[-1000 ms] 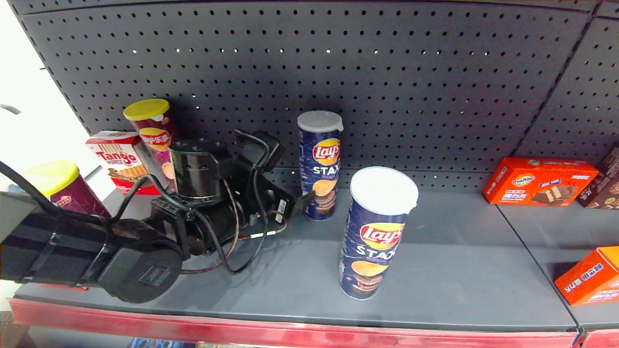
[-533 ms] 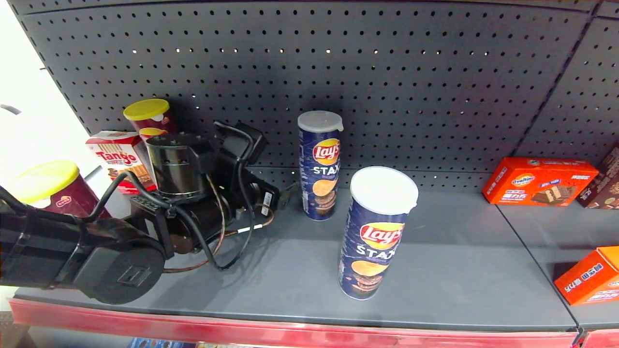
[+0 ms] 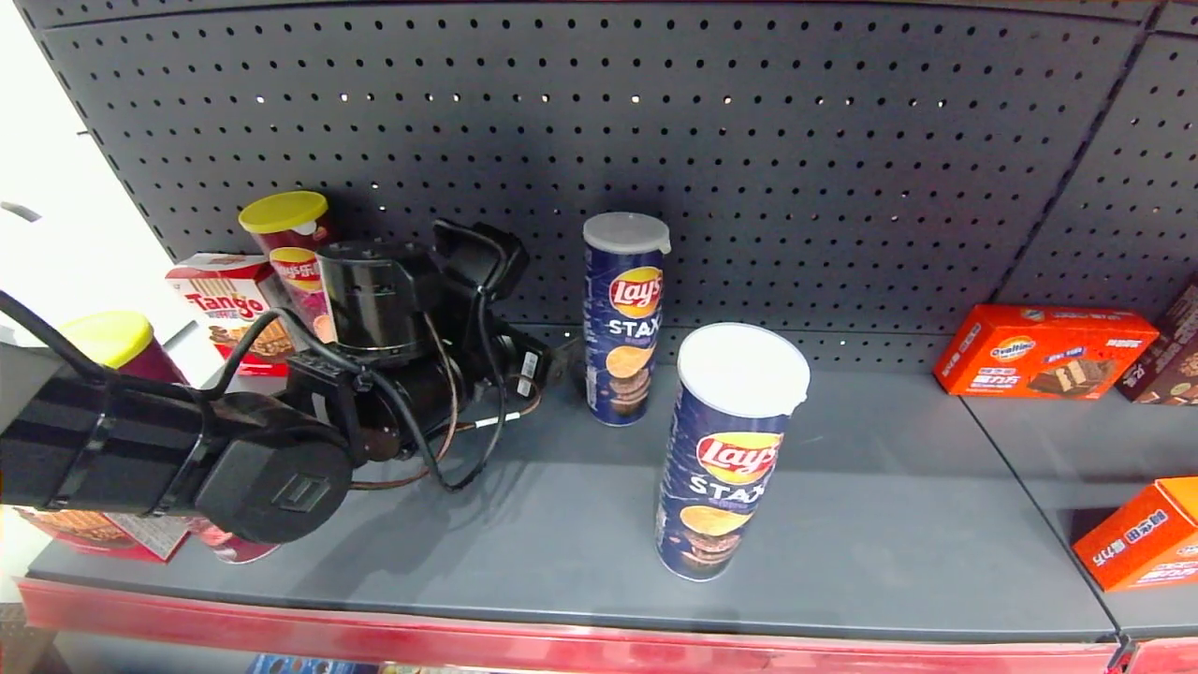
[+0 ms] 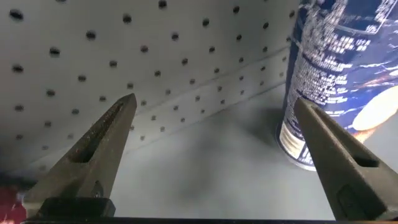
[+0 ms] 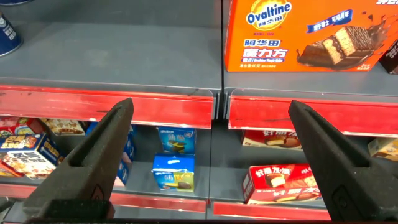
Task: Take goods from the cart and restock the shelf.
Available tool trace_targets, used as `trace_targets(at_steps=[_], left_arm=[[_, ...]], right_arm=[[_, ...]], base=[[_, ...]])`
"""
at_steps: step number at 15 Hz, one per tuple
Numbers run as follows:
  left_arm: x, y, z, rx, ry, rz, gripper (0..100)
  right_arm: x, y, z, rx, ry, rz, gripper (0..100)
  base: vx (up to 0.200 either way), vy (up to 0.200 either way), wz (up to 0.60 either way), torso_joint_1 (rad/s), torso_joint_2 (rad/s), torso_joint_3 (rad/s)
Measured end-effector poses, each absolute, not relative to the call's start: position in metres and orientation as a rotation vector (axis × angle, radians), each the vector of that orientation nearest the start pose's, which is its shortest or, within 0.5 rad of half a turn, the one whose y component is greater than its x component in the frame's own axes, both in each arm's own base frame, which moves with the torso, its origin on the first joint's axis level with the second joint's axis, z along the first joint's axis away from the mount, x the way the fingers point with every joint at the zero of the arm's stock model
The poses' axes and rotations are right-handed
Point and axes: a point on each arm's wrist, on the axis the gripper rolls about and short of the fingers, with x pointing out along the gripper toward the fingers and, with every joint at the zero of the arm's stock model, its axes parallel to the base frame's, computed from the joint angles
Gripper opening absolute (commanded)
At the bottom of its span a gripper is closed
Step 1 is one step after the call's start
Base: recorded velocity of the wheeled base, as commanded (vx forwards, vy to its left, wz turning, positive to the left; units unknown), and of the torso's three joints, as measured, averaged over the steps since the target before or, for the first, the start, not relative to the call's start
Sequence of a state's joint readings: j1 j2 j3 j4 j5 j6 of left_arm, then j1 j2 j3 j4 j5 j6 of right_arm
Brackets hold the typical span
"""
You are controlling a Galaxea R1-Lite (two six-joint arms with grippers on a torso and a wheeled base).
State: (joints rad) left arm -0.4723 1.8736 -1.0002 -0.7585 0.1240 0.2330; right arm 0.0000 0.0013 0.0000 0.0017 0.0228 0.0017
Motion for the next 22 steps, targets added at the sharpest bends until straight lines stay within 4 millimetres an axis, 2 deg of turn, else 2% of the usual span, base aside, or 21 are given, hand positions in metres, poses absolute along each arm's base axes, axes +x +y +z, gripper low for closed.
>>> trace_targets(at_steps=[7, 14, 22], left_arm=[[0.327, -0.164, 0.176, 0.274, 0.105, -0.362, 100], [0.328, -0.163, 0.176, 0.283, 0.112, -0.293, 100], [0.344, -0.177, 0.162, 0.291, 0.129, -0.307, 100]], right_arm=[[-0.023, 0.001, 0.075, 0.002, 0.003, 0.023, 100], [-0.023, 0.001, 0.075, 0.002, 0.003, 0.022, 100], [-0.023, 0.001, 0.075, 0.002, 0.003, 0.023, 100]], base=[[0.0, 0.0, 0.0, 0.0, 0.0, 0.0], [0.0, 0.0, 0.0, 0.0, 0.0, 0.0], [0.0, 0.0, 0.0, 0.0, 0.0, 0.0]])
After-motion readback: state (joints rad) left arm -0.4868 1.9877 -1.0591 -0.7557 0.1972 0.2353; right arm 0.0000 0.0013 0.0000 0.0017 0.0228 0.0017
